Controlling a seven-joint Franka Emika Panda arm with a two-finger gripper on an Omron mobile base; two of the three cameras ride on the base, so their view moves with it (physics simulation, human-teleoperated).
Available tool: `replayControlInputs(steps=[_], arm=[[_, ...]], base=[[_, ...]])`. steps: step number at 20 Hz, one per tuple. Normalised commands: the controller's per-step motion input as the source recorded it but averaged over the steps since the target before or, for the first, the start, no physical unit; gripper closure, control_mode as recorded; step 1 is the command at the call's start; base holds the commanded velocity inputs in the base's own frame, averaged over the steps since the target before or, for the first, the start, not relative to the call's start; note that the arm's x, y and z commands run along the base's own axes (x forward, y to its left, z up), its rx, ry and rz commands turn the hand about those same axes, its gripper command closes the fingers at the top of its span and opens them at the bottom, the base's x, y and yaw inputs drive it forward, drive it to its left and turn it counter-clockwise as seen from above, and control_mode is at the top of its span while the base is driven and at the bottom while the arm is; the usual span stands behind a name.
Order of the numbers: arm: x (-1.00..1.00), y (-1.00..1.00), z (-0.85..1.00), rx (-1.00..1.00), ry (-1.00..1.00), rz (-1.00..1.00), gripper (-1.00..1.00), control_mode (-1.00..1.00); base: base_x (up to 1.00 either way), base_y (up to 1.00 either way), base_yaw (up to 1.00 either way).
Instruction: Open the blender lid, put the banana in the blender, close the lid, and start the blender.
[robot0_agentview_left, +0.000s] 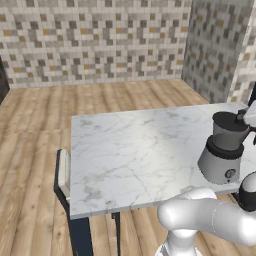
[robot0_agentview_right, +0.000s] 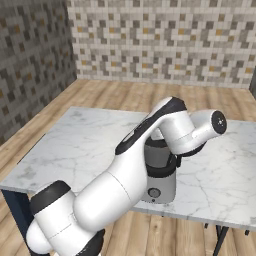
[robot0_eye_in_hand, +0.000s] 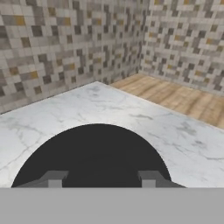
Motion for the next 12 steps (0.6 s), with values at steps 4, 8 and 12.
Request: replayControlInputs(steps=[4, 8, 12], arm=[[0.00, 0.01, 0.18, -0.02, 0.00, 0.00, 1.00, -1.00], [0.00, 0.03, 0.32, -0.08, 0.00, 0.00, 1.00, -1.00], [0.00, 0.00, 0.05, -0.09, 0.01, 0.00, 1.00, -1.00]], base=[[0.00, 0.00, 0.00], [0.00, 0.00, 0.00], [0.00, 0.00, 0.00]])
